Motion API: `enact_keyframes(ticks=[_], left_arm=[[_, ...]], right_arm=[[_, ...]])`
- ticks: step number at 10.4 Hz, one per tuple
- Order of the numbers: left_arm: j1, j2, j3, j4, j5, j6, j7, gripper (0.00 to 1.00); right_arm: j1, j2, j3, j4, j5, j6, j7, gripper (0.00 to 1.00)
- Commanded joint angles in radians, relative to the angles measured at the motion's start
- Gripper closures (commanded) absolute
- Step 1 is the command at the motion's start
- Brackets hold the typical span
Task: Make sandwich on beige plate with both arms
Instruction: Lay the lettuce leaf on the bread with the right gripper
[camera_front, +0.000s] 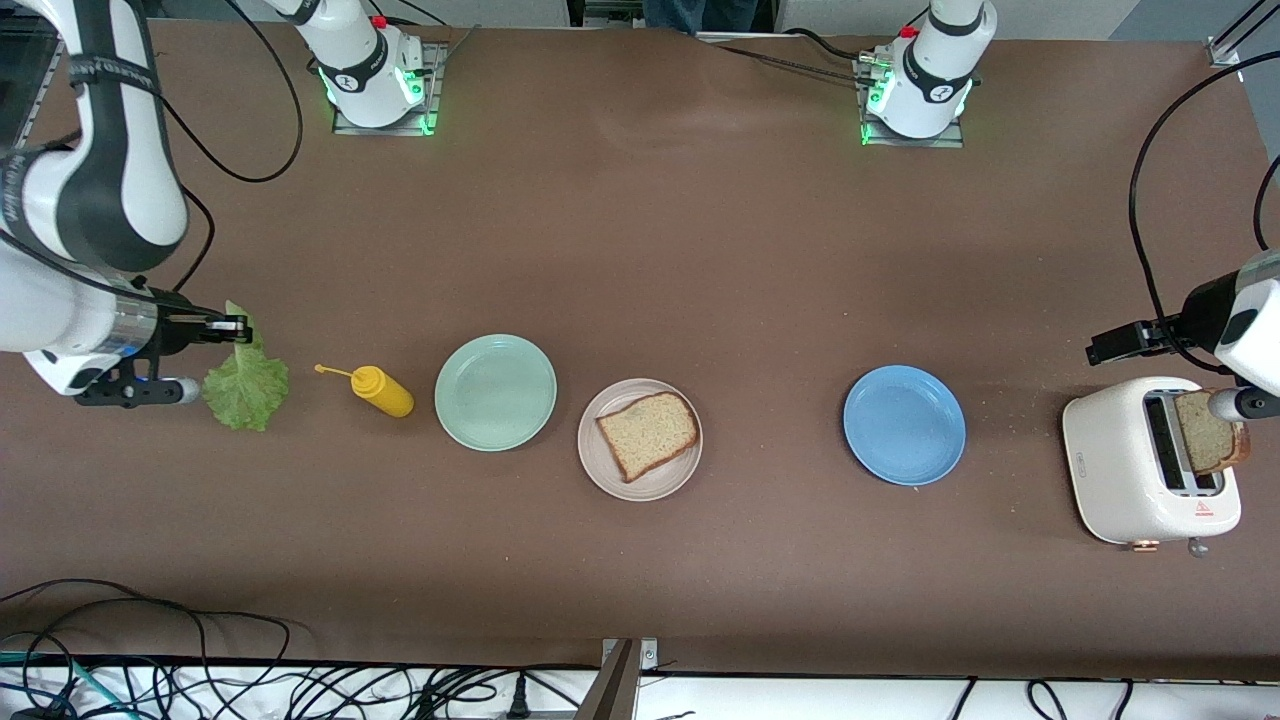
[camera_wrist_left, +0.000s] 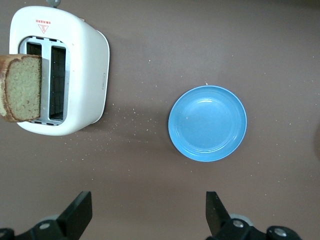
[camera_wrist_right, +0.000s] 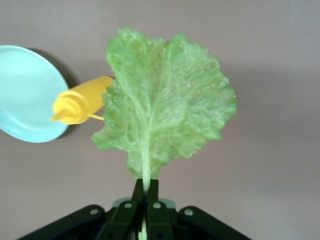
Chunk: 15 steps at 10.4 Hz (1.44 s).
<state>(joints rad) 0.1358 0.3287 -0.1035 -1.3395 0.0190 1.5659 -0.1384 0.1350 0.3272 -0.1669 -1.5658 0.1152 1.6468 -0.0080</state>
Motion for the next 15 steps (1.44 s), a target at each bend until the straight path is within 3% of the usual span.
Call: enact_keyframes(ticks=[1, 3, 8, 11, 13, 15], left_arm=[[0.008, 0.000, -0.001, 0.006, -0.016, 0.003, 0.020, 0.00], [0.008, 0.000, -0.001, 0.006, -0.016, 0.003, 0.020, 0.00], [0.008, 0.000, -0.001, 0.008, -0.016, 0.003, 0.022, 0.00], [0.008, 0.001, -0.001, 0.006, -0.016, 0.003, 0.022, 0.00], [0.008, 0.003, -0.001, 0.006, -0.016, 0.003, 0.022, 0.00], [0.008, 0.003, 0.001, 0.006, -0.016, 0.003, 0.022, 0.00]], right_arm=[[0.093, 0.019, 0.003, 0.076, 0.024, -0.048, 0.220, 1.00], [0.191, 0.035, 0.001, 0.075, 0.127, 0.020, 0.421, 1.00], [0.421, 0.162, 0.003, 0.076, 0.142, 0.357, 0.757, 1.00], [0.567, 0.356, 0.003, 0.156, 0.156, 0.681, 1.004, 1.00], [0.615, 0.493, 0.003, 0.248, 0.156, 0.816, 1.074, 1.00], [0.632, 0.568, 0.013, 0.285, 0.158, 0.939, 1.094, 1.00]])
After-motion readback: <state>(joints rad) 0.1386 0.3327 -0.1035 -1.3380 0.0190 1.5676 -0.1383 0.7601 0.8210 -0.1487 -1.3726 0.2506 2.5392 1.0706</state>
